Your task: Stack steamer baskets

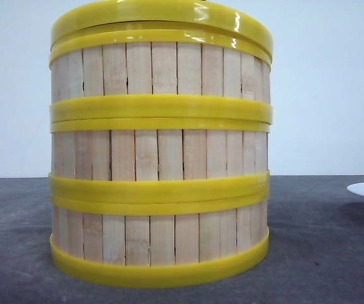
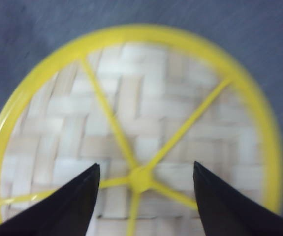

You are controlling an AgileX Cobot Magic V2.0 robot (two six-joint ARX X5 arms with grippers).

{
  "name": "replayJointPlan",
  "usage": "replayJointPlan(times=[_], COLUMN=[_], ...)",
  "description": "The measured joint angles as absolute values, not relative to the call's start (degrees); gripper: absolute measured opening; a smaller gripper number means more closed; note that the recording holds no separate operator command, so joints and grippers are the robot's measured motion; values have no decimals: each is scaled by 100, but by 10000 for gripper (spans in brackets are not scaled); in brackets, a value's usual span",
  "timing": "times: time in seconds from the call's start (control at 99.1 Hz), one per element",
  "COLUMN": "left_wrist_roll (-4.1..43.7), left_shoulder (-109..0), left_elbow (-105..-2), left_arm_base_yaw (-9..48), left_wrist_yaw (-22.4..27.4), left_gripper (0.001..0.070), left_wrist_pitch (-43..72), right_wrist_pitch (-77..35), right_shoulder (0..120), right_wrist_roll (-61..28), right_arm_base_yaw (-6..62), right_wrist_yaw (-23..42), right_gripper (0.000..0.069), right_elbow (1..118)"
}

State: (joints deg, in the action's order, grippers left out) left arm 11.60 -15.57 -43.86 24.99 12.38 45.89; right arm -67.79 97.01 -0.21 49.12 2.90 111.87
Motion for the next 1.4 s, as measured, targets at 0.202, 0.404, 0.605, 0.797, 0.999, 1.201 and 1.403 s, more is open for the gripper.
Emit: replayJointPlan(times=[0.202, 0.404, 0.605, 0.797, 0.999, 1.201, 1.403], left_wrist_roll=[1160, 1162, 1160, 1160, 1160, 1160, 1160], left_shoulder=[-1557, -1557, -1557, -1557, -1557, -1557, -1557], left_elbow=[-4386, -4388, -4386, -4386, -4386, -4386, -4386], left_arm_base_yaw=[2499, 2499, 2499, 2499, 2499, 2499, 2499], left_wrist_yaw=[1238, 1238, 1238, 1238, 1238, 1238, 1236], left_gripper=[299, 299, 299, 299, 299, 299, 299], left_wrist_pitch=[4587, 4556, 4447, 4436, 4436, 4434, 4434], right_wrist_pitch=[-6764, -6702, -7144, -7529, -7284, -6820, -6726], right_shoulder=[9382, 8248, 7314, 6438, 5103, 3701, 3251], right_wrist_roll=[-23, -19, 30, 307, 829, 1470, 1785], right_arm_base_yaw=[4919, 4969, 5068, 5218, 5218, 5218, 5218], right_wrist_yaw=[980, 1699, 2191, 2484, 3146, 3306, 3297], right_gripper=[369, 369, 369, 369, 369, 369, 369], right_elbow=[12044, 12261, 12276, 11605, 9762, 7944, 7181])
